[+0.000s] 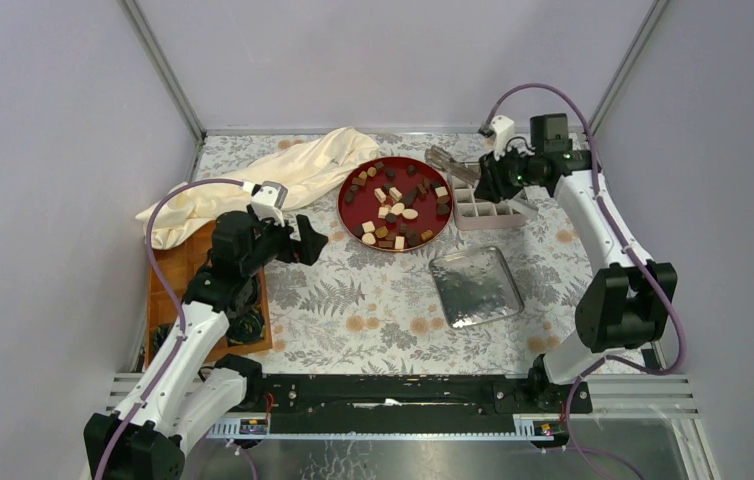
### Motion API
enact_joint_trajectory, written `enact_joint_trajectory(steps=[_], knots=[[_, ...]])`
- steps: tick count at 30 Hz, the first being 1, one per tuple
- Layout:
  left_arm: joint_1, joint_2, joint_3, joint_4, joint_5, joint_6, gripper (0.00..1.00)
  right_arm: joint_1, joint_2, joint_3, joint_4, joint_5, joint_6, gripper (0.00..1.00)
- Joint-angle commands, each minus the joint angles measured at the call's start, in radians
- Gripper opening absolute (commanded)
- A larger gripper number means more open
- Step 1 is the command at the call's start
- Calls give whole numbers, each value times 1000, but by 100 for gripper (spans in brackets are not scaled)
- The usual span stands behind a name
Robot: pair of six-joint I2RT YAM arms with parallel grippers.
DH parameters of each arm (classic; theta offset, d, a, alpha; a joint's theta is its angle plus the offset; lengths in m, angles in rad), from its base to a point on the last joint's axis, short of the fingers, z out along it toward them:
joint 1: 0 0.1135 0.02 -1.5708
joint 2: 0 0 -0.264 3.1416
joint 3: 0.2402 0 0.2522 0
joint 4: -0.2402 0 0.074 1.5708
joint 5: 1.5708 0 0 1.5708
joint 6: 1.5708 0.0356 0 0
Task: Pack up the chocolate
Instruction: Place the fake chocolate in the packing box, then pick up the fake chocolate from the plate.
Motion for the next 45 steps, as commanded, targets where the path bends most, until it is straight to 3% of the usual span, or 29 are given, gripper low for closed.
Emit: enact_joint_trajectory(steps=[1, 9, 26, 45], knots=[[-5, -12, 11, 9, -7, 1, 99, 97, -49, -70, 52, -91, -66, 39], [-5, -9, 10, 8, -12, 3, 99, 199, 27, -83, 28, 104, -125, 39], [-4, -12, 11, 8, -5, 3, 99, 204, 152, -54, -12, 232, -134, 40], [-5, -10, 12, 8, 5, 1, 99, 205, 195, -28, -46, 160, -130, 44]])
